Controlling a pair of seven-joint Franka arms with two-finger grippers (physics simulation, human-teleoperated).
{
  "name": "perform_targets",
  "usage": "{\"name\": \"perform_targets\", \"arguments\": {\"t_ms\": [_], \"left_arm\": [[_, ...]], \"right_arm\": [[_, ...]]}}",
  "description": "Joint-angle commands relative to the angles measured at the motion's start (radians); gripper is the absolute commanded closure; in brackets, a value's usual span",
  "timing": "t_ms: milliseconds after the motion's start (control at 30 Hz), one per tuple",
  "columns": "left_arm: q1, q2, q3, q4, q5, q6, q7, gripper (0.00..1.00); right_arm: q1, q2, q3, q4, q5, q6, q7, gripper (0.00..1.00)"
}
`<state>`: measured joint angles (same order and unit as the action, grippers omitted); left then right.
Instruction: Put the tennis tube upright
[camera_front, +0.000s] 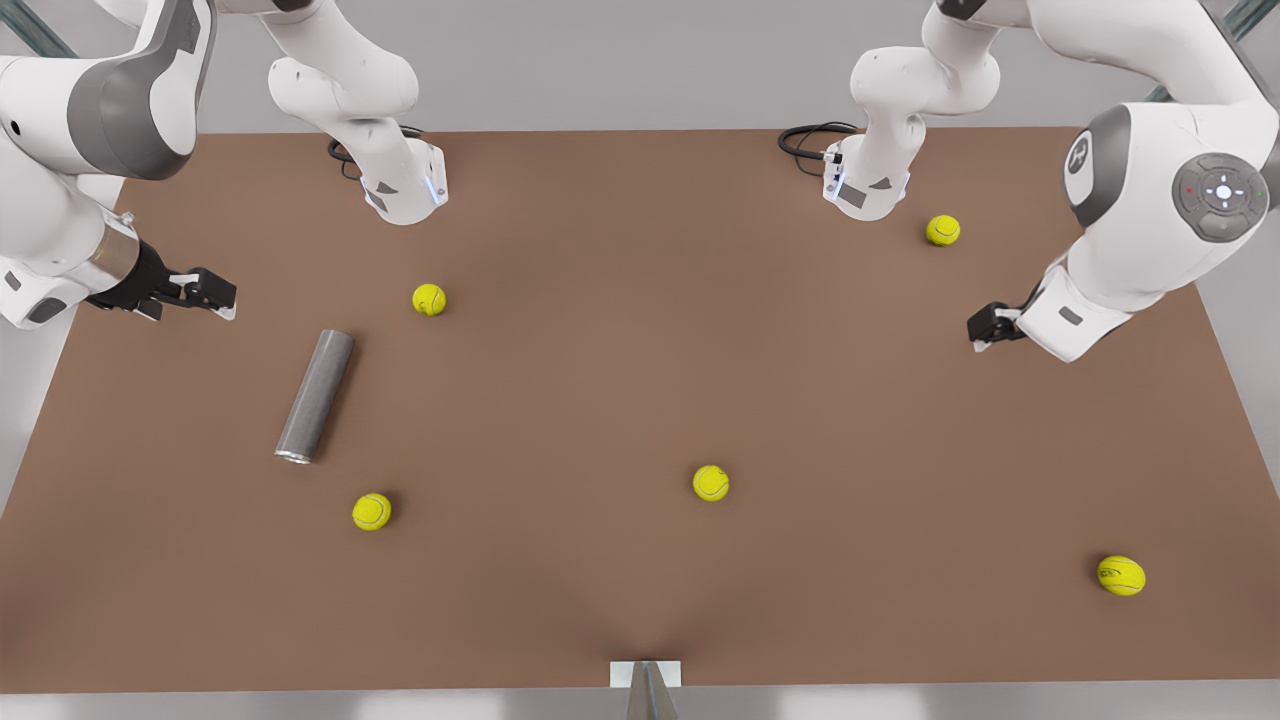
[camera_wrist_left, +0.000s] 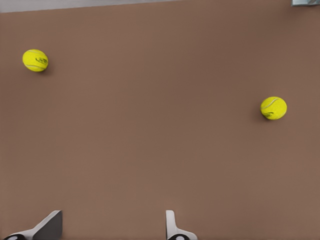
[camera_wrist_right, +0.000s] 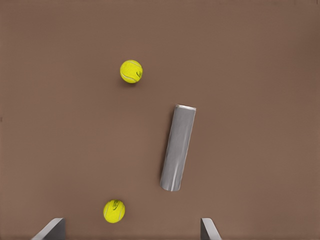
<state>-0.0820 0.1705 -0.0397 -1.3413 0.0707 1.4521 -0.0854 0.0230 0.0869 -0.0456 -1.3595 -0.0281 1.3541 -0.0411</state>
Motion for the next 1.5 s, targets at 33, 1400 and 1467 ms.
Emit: {"name": "perform_targets", "arguments": {"t_ms": [33,1400,1467], "left_arm": [[0.001,0.000,0.000,0.001,0.003,0.010,-0.004,0.00],[0.001,0.034,0.000,0.001,0.001,0.005,-0.005,0.00],[0.001,0.034,0.000,0.001,0.001,0.007,-0.005,0.00]], "right_arm": [[0.000,0.004,0.000,0.000,0.000,0.004,-0.005,0.00],[-0.046,0.292,-0.119,-0.951,0.045,1.283,0.092,0.00],[-0.044,0.313,-0.119,-0.944,0.045,1.283,0.092,0.00]]}}
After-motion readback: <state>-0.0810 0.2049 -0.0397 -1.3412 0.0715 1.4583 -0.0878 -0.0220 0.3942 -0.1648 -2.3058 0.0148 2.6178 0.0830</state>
